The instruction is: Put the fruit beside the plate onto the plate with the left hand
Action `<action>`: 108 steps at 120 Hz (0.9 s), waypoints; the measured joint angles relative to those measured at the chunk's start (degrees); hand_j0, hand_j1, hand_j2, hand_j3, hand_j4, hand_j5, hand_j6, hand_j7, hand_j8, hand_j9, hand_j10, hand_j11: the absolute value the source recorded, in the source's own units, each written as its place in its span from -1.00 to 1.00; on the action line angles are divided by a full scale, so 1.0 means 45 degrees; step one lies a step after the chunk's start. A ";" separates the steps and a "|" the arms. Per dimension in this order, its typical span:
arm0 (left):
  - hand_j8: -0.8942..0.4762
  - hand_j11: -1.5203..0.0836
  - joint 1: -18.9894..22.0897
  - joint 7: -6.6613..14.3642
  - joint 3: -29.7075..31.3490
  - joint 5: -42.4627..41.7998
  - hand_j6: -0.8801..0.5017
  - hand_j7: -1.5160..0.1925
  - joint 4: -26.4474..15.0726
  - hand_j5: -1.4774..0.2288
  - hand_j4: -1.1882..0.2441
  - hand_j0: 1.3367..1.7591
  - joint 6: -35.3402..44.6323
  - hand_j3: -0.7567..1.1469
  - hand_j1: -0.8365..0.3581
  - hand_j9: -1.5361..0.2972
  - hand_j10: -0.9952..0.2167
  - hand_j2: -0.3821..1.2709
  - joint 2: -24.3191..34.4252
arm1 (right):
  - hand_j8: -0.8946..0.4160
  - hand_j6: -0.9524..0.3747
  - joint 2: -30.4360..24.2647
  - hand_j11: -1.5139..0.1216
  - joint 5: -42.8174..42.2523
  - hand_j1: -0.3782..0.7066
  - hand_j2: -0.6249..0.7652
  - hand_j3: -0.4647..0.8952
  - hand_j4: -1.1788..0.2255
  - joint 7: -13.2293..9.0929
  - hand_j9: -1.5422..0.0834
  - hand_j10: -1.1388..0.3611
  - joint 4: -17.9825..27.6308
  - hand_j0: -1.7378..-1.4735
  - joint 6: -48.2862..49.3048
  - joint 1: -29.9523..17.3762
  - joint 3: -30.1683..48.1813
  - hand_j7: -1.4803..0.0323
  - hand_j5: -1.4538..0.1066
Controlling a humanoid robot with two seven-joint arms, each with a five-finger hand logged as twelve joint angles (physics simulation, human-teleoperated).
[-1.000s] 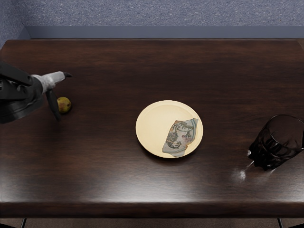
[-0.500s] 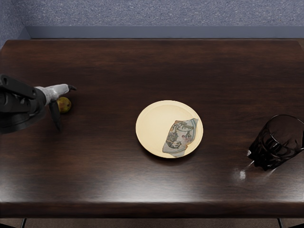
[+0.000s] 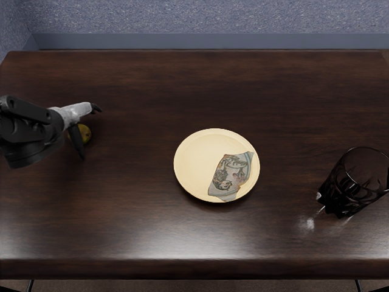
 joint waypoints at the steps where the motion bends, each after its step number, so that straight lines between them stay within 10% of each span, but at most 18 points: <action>1: 0.07 0.64 0.0010 -0.0002 -0.0012 0.0003 0.05 0.54 0.0010 0.49 0.44 0.52 0.0003 -0.20 0.67 0.45 0.38 -0.50 0.0000 | 0.37 0.44 0.0000 0.85 0.0000 -0.95 -0.10 -0.32 0.68 0.0000 0.90 0.52 0.0000 -0.40 0.0000 0.0000 0.0000 0.96 0.86; 108: 0.04 0.60 0.0980 -0.0049 0.0067 0.1626 0.01 0.50 0.1045 0.46 0.41 0.47 0.0057 -0.11 0.63 0.42 0.35 -0.54 0.0078 | 0.37 0.44 0.0000 0.85 0.0000 -0.95 -0.10 -0.32 0.68 0.0000 0.90 0.52 0.0000 -0.40 -0.0002 0.0000 0.0000 0.96 0.86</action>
